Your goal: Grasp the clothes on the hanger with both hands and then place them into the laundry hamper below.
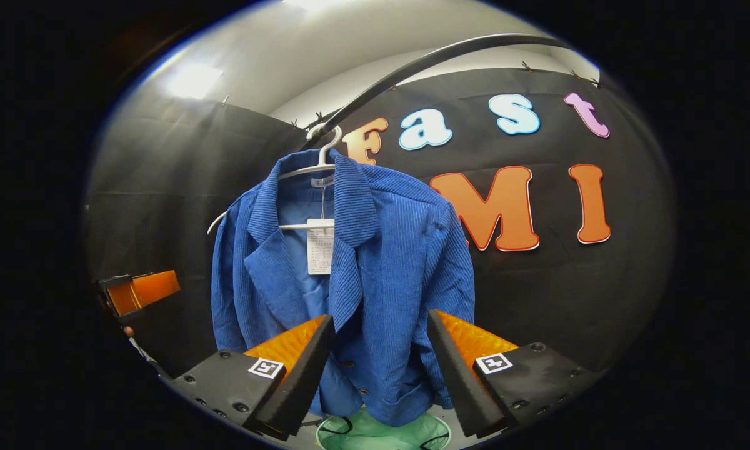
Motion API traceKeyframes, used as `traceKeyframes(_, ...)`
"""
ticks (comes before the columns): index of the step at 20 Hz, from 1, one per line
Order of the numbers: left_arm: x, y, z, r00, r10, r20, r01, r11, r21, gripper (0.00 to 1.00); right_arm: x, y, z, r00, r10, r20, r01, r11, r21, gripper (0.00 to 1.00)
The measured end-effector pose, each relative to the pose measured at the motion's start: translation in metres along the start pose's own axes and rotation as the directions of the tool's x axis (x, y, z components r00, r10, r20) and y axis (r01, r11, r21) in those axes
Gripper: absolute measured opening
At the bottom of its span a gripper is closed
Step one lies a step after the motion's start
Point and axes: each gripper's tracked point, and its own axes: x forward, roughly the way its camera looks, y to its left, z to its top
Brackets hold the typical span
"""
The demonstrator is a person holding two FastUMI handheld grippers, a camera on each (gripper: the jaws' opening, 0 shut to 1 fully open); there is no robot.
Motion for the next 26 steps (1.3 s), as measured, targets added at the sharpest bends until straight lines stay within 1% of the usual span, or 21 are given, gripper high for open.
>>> traceKeyframes(1,0.0,0.002,-0.001,1.0,0.009,-0.002,-0.009,1.0,-0.005,0.95,0.0,0.001,-0.002,1.0,0.003,-0.003,-0.003,1.0,-0.004,0.96)
traceKeyframes(2,-0.002,0.005,-0.001,1.0,0.019,-0.004,-0.019,1.0,-0.006,0.98,-0.002,0.002,-0.002,1.0,0.008,-0.005,-0.008,1.0,-0.005,0.96)
traceKeyframes(4,-0.004,0.009,-0.002,0.999,0.031,-0.004,-0.031,0.999,-0.004,0.92,0.0,0.005,-0.001,1.0,0.017,-0.005,-0.017,1.0,-0.002,0.96)
traceKeyframes(5,-0.006,0.011,-0.003,0.999,0.036,-0.006,-0.036,0.999,-0.004,0.92,0.005,0.008,-0.001,1.0,0.024,-0.006,-0.024,1.0,0.001,0.96)
traceKeyframes(6,-0.005,0.013,-0.005,0.999,0.039,-0.009,-0.039,0.999,-0.003,0.92,0.012,0.012,-0.004,0.999,0.037,-0.014,-0.037,0.999,0.003,0.96)
traceKeyframes(7,-0.007,0.015,-0.007,0.999,0.043,-0.015,-0.043,0.999,-0.002,0.95,0.019,0.015,-0.012,0.998,0.047,-0.039,-0.046,0.999,0.007,0.96)
traceKeyframes(8,-0.008,0.016,-0.01,0.999,0.044,-0.021,-0.044,0.999,-0.003,0.92,0.027,0.018,-0.02,0.996,0.055,-0.064,-0.054,0.998,0.018,0.96)
traceKeyframes(9,-0.009,0.016,-0.011,0.999,0.042,-0.026,-0.042,0.999,-0.004,0.92,0.035,0.022,-0.023,0.995,0.066,-0.076,-0.064,0.997,0.033,0.96)
traceKeyframes(10,-0.009,0.016,-0.011,0.999,0.042,-0.029,-0.042,0.999,-0.004,0.95,0.044,0.026,-0.023,0.994,0.073,-0.078,-0.07,0.997,0.04,0.96)
traceKeyframes(12,-0.014,0.018,-0.011,0.999,0.045,-0.025,-0.045,0.999,0.001,0.95,0.064,0.03,-0.014,0.996,0.063,-0.056,-0.062,0.998,0.018,0.97)
traceKeyframes(14,-0.015,0.021,-0.012,0.998,0.052,-0.028,-0.052,0.999,0.006,0.95,0.085,0.036,-0.003,0.999,0.04,-0.016,-0.04,0.999,0.004,0.96)
traceKeyframes(15,-0.016,0.022,-0.014,0.998,0.055,-0.035,-0.055,0.999,0.005,0.92,0.098,0.035,-0.002,1.0,0.005,-0.009,-0.005,1.0,0.007,0.96)
traceKeyframes(17,-0.018,0.027,-0.017,0.997,0.067,-0.048,-0.067,0.998,-0.004,0.95,0.121,0.033,-0.008,0.996,-0.084,-0.019,0.085,0.996,0.04,0.96)
traceKeyframes(19,-0.023,0.031,-0.02,0.996,0.073,-0.057,-0.074,0.997,-0.013,0.92,0.141,0.032,-0.019,0.99,-0.136,-0.031,0.137,0.989,0.054,0.96)
traceKeyframes(20,-0.024,0.034,-0.02,0.995,0.076,-0.059,-0.077,0.997,-0.012,0.95,0.149,0.03,-0.025,0.988,-0.153,-0.037,0.154,0.987,0.039,0.96)
traceKeyframes(21,-0.025,0.035,-0.019,0.995,0.08,-0.057,-0.081,0.997,-0.009,0.92,0.155,0.027,-0.032,0.984,-0.17,-0.045,0.171,0.985,0.02,0.96)
traceKeyframes(22,-0.025,0.034,-0.018,0.995,0.082,-0.054,-0.082,0.997,-0.005,0.92,0.155,0.022,-0.037,0.982,-0.181,-0.053,0.181,0.983,0.002,0.91)
traceKeyframes(23,-0.024,0.035,-0.019,0.995,0.082,-0.053,-0.082,0.997,0.0,0.92,0.155,0.018,-0.039,0.981,-0.186,-0.053,0.186,0.983,-0.009,0.9)
traceKeyframes(24,-0.025,0.036,-0.022,0.995,0.082,-0.055,-0.081,0.997,0.005,0.92,0.156,0.012,-0.039,0.981,-0.191,-0.045,0.191,0.982,-0.015,0.96)
traceKeyframes(25,-0.024,0.036,-0.024,0.995,0.081,-0.062,-0.081,0.997,0.008,0.92,0.155,0.005,-0.038,0.979,-0.202,-0.036,0.201,0.979,-0.021,0.91)
traceKeyframes(26,-0.025,0.038,-0.028,0.994,0.079,-0.07,-0.078,0.997,0.009,0.95,0.154,-0.002,-0.039,0.978,-0.205,-0.034,0.204,0.979,-0.026,0.9)
